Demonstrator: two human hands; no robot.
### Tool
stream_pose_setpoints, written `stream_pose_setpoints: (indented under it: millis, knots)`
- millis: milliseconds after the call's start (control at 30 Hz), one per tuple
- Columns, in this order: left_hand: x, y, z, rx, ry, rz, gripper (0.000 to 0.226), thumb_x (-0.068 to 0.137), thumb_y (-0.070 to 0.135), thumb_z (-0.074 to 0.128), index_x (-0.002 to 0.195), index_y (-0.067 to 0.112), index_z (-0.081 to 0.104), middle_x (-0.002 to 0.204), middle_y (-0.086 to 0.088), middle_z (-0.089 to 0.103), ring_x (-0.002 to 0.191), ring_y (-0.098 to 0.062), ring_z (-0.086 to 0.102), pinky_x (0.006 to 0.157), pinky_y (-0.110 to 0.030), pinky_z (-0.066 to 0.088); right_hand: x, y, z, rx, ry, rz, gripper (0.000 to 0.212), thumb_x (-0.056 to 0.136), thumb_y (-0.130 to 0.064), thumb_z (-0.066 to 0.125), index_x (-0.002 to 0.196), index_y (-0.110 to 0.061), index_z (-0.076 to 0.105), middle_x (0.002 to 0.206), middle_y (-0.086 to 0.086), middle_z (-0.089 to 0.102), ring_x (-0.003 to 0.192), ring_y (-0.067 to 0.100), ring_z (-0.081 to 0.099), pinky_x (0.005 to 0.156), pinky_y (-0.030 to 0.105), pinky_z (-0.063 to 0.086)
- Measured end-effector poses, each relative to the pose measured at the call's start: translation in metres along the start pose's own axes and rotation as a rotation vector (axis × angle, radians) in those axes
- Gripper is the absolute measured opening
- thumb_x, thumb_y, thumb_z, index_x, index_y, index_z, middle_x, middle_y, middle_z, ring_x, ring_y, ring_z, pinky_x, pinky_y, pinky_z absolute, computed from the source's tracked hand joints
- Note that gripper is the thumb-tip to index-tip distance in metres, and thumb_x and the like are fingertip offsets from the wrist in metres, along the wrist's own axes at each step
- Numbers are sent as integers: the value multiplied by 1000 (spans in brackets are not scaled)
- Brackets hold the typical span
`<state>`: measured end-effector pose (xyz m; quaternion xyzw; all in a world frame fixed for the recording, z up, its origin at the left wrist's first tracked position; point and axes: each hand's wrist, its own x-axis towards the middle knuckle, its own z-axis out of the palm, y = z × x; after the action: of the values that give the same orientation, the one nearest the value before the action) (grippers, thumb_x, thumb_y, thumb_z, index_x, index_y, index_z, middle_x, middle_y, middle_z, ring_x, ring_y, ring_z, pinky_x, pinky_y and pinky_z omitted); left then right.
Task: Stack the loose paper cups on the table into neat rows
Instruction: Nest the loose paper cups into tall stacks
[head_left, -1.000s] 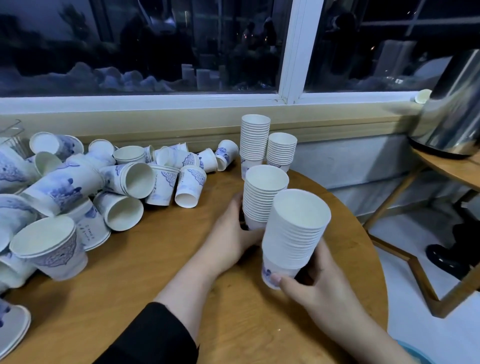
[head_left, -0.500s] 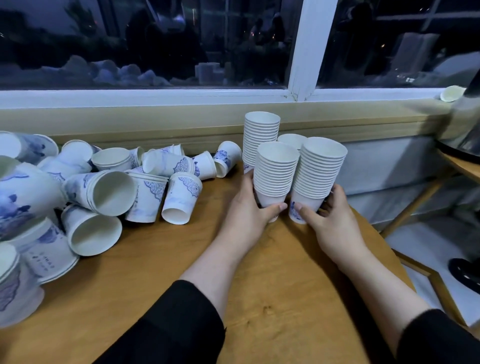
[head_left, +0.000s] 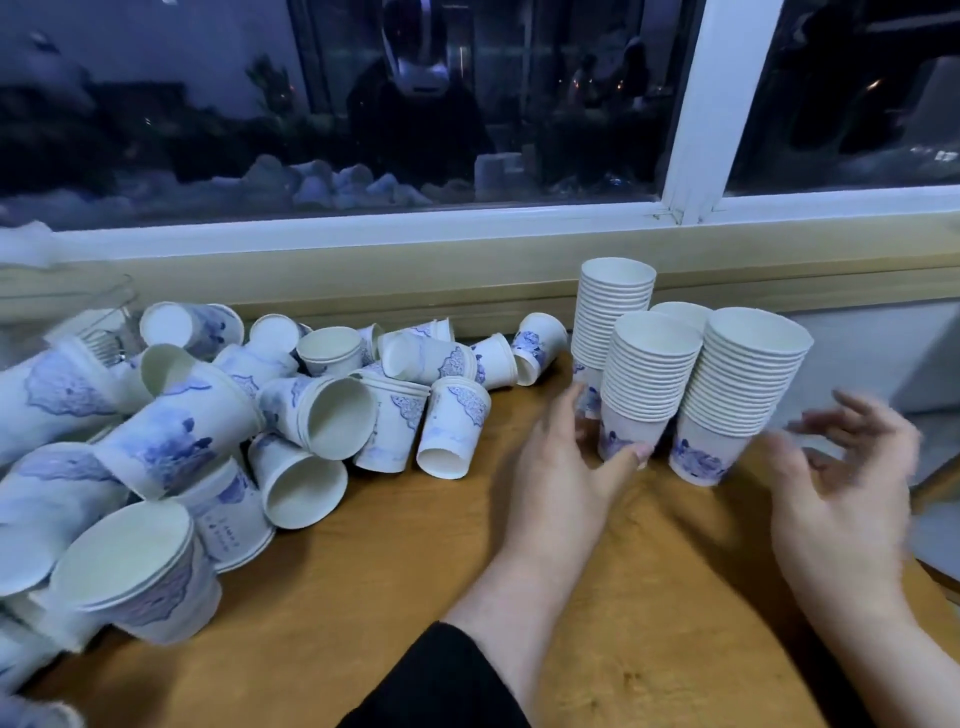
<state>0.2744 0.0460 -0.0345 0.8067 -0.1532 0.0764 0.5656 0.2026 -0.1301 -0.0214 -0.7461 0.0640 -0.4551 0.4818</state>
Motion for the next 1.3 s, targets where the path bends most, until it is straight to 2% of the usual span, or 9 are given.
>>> stream_pose_setpoints:
  millis: [100, 200, 333, 533, 733, 900, 1033, 1167, 1300]
  knots:
    - [-36, 2, -34, 55, 59, 53, 64, 78, 67, 61, 133, 33, 57, 120, 15, 61, 105, 1, 61, 93, -32, 55, -24, -21, 7, 15, -169, -177, 47, 90, -63, 53, 111, -21, 53, 102, -2, 56, 87, 1, 57, 82, 14, 45]
    - [-58, -6, -78, 97, 134, 72, 49, 82, 59, 61, 122, 31, 65, 111, 19, 63, 98, 0, 63, 85, -32, 56, -49, -40, 44, -6, -460, -250, 30, 93, -50, 56, 110, -27, 58, 112, -9, 57, 87, 12, 59, 77, 21, 46]
    - [-69, -24, -123, 157, 207, -22, 34, 85, 48, 69, 115, 33, 67, 106, 20, 66, 93, -6, 67, 81, -32, 57, -58, -52, 119, 35, -622, 20, 45, 92, -35, 64, 134, -33, 47, 136, -14, 46, 101, 2, 59, 87, 16, 47]
    - [-70, -38, -143, 145, 189, -97, 27, 87, 35, 76, 113, 34, 68, 100, 17, 69, 88, -3, 67, 81, -31, 57, -37, -46, 196, -45, -545, 189, 51, 99, -32, 55, 147, -21, 40, 150, -3, 44, 137, 15, 41, 111, 28, 32]
    - [-59, -39, -141, 83, 218, -146, 25, 88, 37, 74, 111, 36, 65, 99, 17, 67, 87, -1, 67, 84, -33, 56, -29, -44, 200, 58, -573, 267, 21, 94, -31, 63, 114, -25, 66, 103, -9, 72, 93, 9, 67, 85, 33, 51]
    - [-58, -35, -145, 73, 251, -158, 28, 82, 48, 76, 98, 54, 53, 102, 18, 67, 89, 2, 67, 85, -32, 57, -32, -63, 180, 282, -365, 290, 8, 96, -21, 62, 91, -21, 68, 76, -8, 68, 59, 0, 57, 54, 15, 44]
    - [-61, -28, -146, 71, 207, -174, 34, 78, 54, 77, 101, 61, 53, 99, 26, 68, 94, 5, 66, 87, -22, 54, -46, -86, 168, 361, -429, 190, 10, 93, -14, 66, 85, -20, 68, 70, -13, 66, 61, 0, 56, 59, 13, 43]
    - [-60, -28, -154, 275, 250, -134, 58, 75, 57, 76, 127, 43, 55, 114, 22, 66, 107, -3, 62, 92, -29, 50, -66, -98, 163, 442, -558, 163, 11, 93, -9, 65, 84, -14, 67, 67, -10, 62, 59, 3, 52, 59, 21, 43]
    - [-66, -21, -169, 448, 228, -185, 51, 75, 64, 71, 115, 34, 58, 104, 10, 70, 100, -16, 64, 81, -35, 50, -71, -98, 164, 428, -553, 116, 11, 96, -15, 62, 87, -20, 67, 74, -12, 63, 64, 1, 53, 65, 20, 43]
